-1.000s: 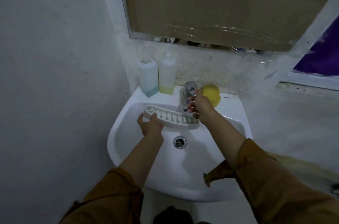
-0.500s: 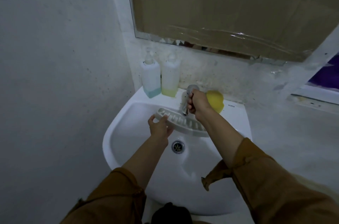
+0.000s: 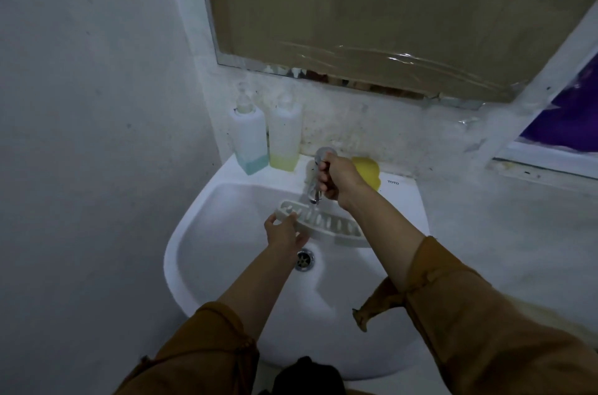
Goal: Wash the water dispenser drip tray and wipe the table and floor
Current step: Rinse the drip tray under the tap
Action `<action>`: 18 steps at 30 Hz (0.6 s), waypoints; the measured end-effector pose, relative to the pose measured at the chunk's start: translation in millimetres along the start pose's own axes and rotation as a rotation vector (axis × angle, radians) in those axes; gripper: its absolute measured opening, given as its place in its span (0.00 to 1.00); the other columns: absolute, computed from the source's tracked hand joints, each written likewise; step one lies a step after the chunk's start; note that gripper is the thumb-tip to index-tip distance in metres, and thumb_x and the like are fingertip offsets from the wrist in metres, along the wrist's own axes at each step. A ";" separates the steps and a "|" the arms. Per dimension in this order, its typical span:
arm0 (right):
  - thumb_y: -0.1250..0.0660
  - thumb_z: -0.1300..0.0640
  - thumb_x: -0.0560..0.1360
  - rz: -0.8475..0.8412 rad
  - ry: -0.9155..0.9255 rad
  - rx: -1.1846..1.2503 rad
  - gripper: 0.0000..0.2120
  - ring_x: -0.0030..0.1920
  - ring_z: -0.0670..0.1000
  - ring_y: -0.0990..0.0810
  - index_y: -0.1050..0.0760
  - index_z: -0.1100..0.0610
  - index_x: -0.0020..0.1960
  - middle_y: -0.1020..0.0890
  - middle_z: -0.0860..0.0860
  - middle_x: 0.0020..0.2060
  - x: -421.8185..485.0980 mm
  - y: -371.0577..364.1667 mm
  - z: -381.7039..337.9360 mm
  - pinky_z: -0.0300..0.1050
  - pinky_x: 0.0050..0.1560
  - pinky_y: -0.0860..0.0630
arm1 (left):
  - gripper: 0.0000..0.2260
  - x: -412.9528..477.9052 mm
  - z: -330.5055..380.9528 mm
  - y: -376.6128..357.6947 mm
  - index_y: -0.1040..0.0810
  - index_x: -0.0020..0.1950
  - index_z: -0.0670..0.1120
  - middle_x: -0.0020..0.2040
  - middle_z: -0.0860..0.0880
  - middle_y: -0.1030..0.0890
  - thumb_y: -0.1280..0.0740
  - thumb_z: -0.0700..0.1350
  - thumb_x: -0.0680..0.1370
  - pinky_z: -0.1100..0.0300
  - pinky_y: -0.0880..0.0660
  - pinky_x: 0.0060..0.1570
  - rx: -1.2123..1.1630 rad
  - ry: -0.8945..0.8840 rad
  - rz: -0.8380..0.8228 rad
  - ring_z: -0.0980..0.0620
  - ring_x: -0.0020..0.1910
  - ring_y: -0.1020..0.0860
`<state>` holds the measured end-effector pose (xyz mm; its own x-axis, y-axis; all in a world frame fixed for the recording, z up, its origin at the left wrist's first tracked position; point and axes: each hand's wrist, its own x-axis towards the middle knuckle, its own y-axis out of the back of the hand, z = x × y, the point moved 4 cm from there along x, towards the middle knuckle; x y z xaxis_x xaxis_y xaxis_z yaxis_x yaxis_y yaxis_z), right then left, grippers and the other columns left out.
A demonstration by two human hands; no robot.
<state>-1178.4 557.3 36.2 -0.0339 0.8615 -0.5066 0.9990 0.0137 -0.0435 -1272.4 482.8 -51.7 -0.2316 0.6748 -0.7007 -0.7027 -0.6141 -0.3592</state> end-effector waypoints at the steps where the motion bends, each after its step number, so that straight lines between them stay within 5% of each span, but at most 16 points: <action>1: 0.48 0.55 0.80 -0.007 -0.001 -0.023 0.18 0.14 0.46 0.37 0.37 0.53 0.32 0.34 0.46 0.15 0.2 1.0 -0.6 0.33 0.19 0.46 | 0.25 1.7 -1.3 -3.1 0.40 0.72 0.47 0.63 0.38 0.28 0.35 0.38 0.78 0.51 0.24 0.50 0.010 0.014 -0.012 0.45 0.50 0.26; 10: 0.47 0.54 0.80 0.062 0.005 -0.030 0.18 0.15 0.46 0.36 0.36 0.54 0.32 0.34 0.46 0.15 -2.1 0.6 -0.3 0.32 0.20 0.45 | 0.29 7.8 -7.8 -19.3 0.45 0.76 0.48 0.69 0.37 0.35 0.37 0.35 0.78 0.47 0.28 0.60 0.062 0.180 -0.148 0.38 0.66 0.30; 18: 0.47 0.57 0.79 0.145 0.017 0.040 0.16 0.14 0.47 0.37 0.37 0.55 0.32 0.34 0.48 0.16 -2.3 -7.4 2.1 0.31 0.18 0.45 | 0.27 24.2 21.2 5.3 0.44 0.75 0.48 0.69 0.36 0.33 0.39 0.35 0.79 0.46 0.29 0.64 0.053 0.127 -0.095 0.39 0.65 0.30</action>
<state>-1185.8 554.2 35.9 0.1113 0.8617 -0.4951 0.9913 -0.1313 -0.0057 -1295.9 504.6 -57.5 -0.0779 0.6695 -0.7387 -0.7525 -0.5255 -0.3969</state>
